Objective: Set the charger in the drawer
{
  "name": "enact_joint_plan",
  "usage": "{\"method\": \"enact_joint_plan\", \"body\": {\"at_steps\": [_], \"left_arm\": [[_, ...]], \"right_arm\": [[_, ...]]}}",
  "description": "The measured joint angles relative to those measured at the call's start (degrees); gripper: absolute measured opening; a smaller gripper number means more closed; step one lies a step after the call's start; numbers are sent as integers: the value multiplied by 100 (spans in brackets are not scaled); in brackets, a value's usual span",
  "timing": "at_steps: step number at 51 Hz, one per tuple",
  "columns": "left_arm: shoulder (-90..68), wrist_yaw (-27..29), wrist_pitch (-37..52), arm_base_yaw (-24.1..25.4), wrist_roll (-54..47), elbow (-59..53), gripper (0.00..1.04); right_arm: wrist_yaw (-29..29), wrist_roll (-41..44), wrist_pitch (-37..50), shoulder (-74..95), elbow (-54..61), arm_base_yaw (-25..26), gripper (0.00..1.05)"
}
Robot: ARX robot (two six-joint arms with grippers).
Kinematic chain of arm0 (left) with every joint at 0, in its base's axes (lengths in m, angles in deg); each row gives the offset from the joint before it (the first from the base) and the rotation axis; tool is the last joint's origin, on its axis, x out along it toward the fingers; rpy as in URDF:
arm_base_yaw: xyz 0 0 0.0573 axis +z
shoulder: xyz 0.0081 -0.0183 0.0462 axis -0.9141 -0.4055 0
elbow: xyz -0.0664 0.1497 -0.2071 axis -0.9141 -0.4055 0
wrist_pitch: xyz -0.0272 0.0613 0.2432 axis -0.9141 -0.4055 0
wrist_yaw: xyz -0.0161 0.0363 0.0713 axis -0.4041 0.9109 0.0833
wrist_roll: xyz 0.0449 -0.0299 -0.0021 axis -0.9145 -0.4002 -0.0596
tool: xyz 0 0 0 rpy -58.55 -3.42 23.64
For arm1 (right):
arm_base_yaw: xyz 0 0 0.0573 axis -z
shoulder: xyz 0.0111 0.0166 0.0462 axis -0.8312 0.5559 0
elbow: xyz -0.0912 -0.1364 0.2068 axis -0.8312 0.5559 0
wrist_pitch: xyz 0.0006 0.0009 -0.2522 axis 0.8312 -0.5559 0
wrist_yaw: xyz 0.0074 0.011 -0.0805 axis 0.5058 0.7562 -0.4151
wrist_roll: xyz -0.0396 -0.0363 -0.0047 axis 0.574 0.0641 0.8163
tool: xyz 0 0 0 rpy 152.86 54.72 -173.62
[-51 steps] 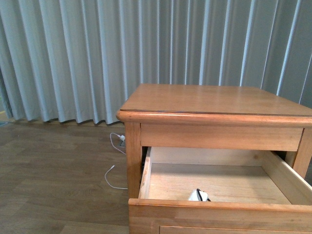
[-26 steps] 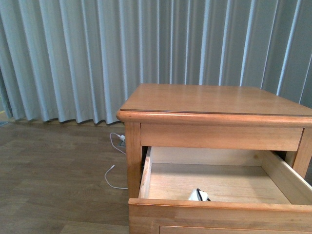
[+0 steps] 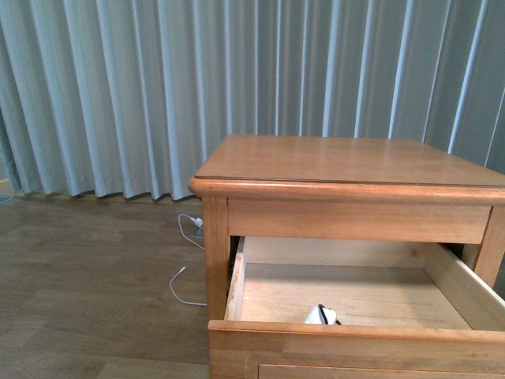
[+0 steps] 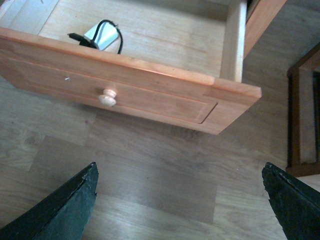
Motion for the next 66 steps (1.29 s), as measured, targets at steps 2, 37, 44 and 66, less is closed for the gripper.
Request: {"method": "enact_joint_plan", "body": {"at_steps": [2,37,44,66], "left_arm": [[0,0,0,0,0,0,99],[0,0,0,2,0,0,99],[0,0,0,2,0,0,99],[0,0,0,2,0,0,99]], "right_arm": [[-61,-229,-35,243,-77,-208,97],[-966,-1681,857,2675,-691,-1519,97],[-1342,-1902,1132,3147,-817,-1563,97],[-1615,-2472,1519,4212,-1279,-1777,97]]}}
